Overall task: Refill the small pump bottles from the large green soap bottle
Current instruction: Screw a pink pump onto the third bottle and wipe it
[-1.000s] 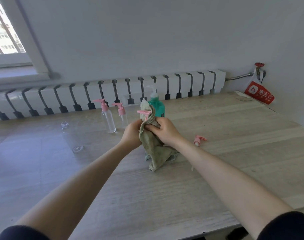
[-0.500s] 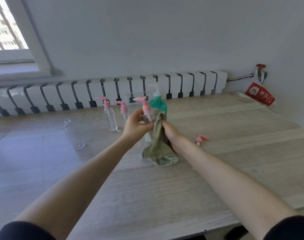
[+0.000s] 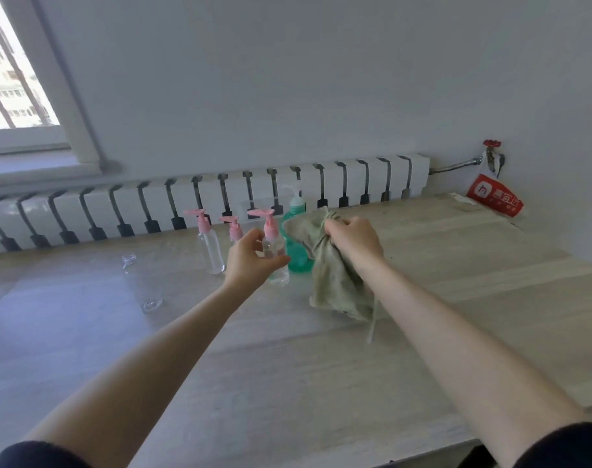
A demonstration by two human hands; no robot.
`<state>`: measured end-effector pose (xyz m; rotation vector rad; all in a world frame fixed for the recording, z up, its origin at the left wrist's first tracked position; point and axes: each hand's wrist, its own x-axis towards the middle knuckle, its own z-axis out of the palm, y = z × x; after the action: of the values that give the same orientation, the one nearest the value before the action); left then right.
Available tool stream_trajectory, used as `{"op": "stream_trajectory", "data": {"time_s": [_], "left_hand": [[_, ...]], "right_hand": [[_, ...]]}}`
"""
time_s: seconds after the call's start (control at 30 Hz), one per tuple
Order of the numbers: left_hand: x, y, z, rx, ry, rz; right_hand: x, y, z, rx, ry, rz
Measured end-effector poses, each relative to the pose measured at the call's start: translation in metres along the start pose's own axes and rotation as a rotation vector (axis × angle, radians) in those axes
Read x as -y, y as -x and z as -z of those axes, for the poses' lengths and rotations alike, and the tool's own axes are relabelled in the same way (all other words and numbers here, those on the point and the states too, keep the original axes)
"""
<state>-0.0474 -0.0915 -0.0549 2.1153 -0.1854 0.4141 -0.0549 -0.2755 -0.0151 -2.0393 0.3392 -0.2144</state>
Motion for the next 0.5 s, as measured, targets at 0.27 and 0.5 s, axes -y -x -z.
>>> {"op": "stream_trajectory", "data": {"time_s": [0.27, 0.5], "left_hand": [[-0.006, -0.014, -0.010, 0.036, -0.047, 0.057], [0.007, -0.021, -0.014, 0.035, -0.051, 0.119]], "right_hand": [[0.014, -0.056, 0.057, -0.577, 0.037, 0.143], [-0.045, -0.098, 0.019, -0.204, 0.558, 0.186]]}}
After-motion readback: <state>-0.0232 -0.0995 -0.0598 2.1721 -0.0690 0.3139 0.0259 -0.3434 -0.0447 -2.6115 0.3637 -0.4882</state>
